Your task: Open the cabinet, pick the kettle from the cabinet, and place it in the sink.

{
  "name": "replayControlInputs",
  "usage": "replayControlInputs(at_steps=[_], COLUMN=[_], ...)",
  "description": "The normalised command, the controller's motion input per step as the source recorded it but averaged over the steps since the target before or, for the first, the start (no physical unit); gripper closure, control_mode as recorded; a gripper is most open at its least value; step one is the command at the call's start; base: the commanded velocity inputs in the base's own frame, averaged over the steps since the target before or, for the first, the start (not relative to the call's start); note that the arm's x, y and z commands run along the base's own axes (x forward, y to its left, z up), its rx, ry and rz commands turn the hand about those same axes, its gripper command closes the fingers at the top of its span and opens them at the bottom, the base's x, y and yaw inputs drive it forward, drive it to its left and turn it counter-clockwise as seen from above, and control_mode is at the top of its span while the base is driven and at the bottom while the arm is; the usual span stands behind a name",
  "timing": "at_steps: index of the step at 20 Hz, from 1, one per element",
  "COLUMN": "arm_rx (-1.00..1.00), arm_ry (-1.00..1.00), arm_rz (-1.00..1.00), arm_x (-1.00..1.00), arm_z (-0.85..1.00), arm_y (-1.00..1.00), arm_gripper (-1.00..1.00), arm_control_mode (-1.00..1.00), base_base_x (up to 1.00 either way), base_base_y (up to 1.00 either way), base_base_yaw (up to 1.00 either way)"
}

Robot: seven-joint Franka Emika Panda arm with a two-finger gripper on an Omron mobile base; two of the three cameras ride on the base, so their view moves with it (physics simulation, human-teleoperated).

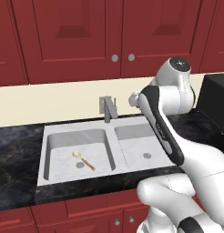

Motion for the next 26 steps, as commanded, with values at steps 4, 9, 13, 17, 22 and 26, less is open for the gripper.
replayControlInputs(at_steps=[4,9,13,17,22,26], arm_rx=[-0.03,-0.09,0.0,0.0,0.0,0.0], arm_ry=[-0.02,-0.01,-0.02,-0.1,-0.19,-0.29], arm_rz=[0.0,-0.02,-0.03,-0.02,0.0,0.0], arm_x=[0.0,0.0,0.01,0.02,0.0,0.0], arm_z=[0.13,0.12,0.26,0.26,0.23,0.16], arm_y=[0.06,0.2,0.16,0.13,0.08,0.04], arm_gripper=[-1.0,-1.0,-1.0,-1.0,-1.0,-1.0], arm_control_mode=[-1.0,-1.0,-1.0,-1.0,-1.0,-1.0], base_base_x=[0.0,0.0,0.0,0.0,0.0,0.0], base_base_y=[0.0,0.0,0.0,0.0,0.0,0.0], base_base_yaw=[0.0,0.0,0.0,0.0,0.0,0.0])
